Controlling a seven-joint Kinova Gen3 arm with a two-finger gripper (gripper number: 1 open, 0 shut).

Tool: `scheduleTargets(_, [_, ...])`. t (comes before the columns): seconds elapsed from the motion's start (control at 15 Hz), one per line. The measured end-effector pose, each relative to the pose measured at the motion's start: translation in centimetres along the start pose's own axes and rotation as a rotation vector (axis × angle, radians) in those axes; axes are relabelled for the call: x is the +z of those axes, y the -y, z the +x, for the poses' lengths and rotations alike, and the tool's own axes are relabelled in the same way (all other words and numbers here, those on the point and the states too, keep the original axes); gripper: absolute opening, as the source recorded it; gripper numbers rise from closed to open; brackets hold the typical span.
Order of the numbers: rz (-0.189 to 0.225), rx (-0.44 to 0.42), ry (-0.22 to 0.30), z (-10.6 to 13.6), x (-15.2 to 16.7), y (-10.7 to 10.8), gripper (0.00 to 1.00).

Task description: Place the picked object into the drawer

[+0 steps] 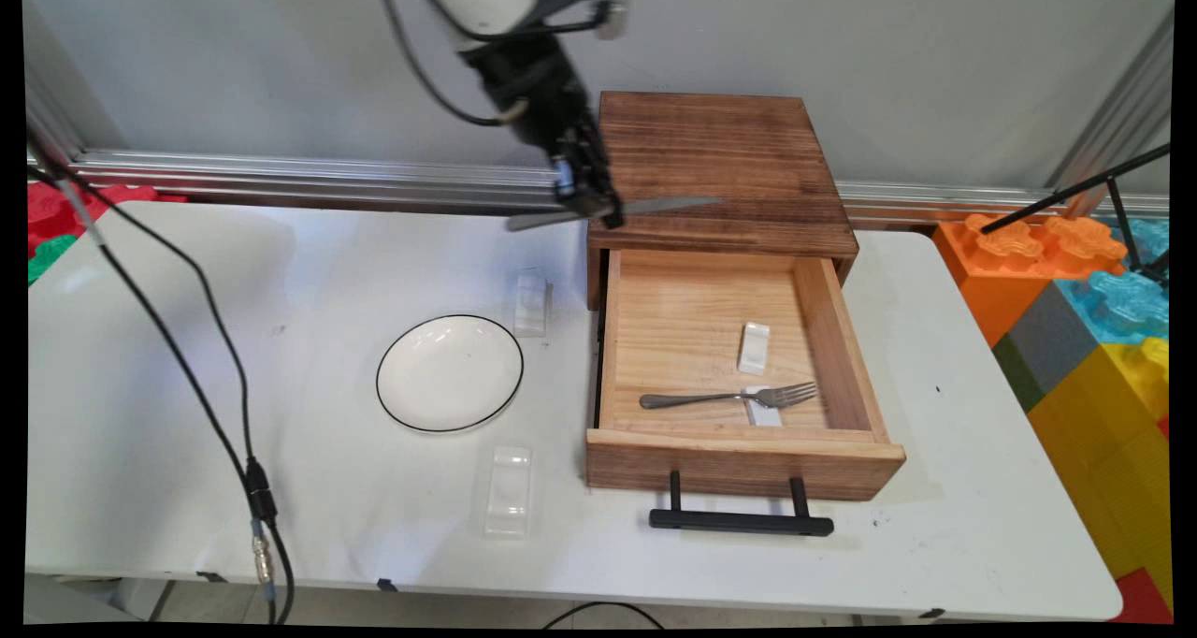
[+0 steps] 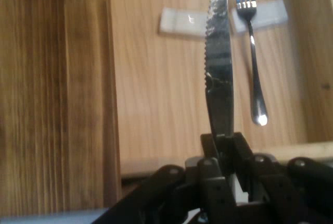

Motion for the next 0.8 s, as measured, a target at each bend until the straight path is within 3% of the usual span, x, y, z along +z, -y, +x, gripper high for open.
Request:
scheduleTargets(0.2, [0.011, 0.037, -0.008, 4.5, 3.8, 0.1, 0.00])
scheduleTargets(0.4, [0.033, 0.076, 0.001, 6.7, 8.0, 0.6, 0.00])
scheduleTargets(0.8, [0.036, 0.115, 0.015, 7.4, 13.9, 0.4, 0.00])
